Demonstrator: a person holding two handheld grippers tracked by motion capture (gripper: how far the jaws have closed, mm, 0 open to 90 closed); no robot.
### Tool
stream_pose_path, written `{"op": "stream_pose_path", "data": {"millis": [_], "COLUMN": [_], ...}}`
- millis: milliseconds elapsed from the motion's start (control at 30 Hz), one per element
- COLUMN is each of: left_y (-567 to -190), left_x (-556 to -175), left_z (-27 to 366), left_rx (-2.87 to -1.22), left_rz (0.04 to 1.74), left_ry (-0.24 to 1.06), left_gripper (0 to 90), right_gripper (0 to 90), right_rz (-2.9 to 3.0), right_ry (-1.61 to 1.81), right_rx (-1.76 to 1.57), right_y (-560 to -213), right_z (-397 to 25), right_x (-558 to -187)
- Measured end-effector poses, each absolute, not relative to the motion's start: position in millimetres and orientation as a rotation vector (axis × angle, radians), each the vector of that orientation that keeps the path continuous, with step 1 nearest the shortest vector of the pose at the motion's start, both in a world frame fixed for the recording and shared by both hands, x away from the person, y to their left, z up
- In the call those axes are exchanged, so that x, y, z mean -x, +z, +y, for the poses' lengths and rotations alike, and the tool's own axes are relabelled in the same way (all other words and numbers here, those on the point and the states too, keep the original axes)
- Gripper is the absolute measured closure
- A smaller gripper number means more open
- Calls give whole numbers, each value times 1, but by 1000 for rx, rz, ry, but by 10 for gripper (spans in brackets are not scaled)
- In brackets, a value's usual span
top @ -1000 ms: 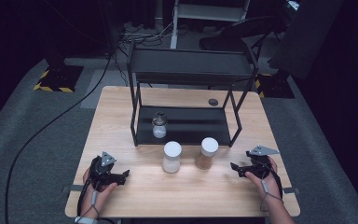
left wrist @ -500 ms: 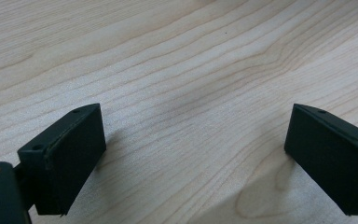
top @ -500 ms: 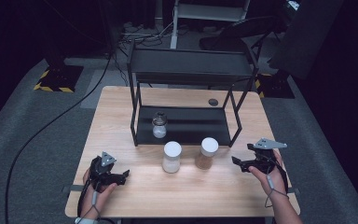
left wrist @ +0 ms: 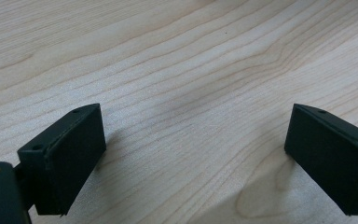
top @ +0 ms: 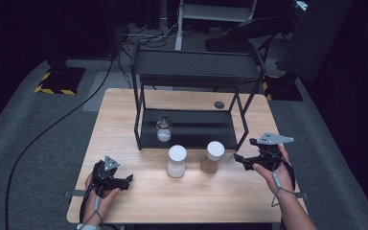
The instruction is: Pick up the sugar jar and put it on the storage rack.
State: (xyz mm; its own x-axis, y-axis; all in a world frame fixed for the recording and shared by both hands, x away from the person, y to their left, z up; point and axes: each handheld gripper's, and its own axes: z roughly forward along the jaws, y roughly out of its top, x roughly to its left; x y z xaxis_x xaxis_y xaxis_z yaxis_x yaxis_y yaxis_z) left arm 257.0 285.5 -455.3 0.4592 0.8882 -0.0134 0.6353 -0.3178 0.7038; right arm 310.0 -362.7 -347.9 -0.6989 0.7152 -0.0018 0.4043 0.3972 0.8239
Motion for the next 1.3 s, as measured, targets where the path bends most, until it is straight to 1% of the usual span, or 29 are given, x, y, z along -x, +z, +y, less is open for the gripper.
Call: {"op": "stream_pose_path", "data": {"millis": [600, 1300], "left_y": [-455, -455], "left_x": [-257, -257], "left_z": [286, 285], "left_rx": [-2064, -2064], "left_rz": [1265, 1266], "left_ry": [504, 505], "left_gripper": [45, 41], "right_gripper": [62, 62], "right_rz": [2332, 2382], "right_ry": [1269, 1309], "right_rx": [-874, -790], "right_y": [-321, -307], "right_z": [-335, -299], "right_x": [-316, -323]}}
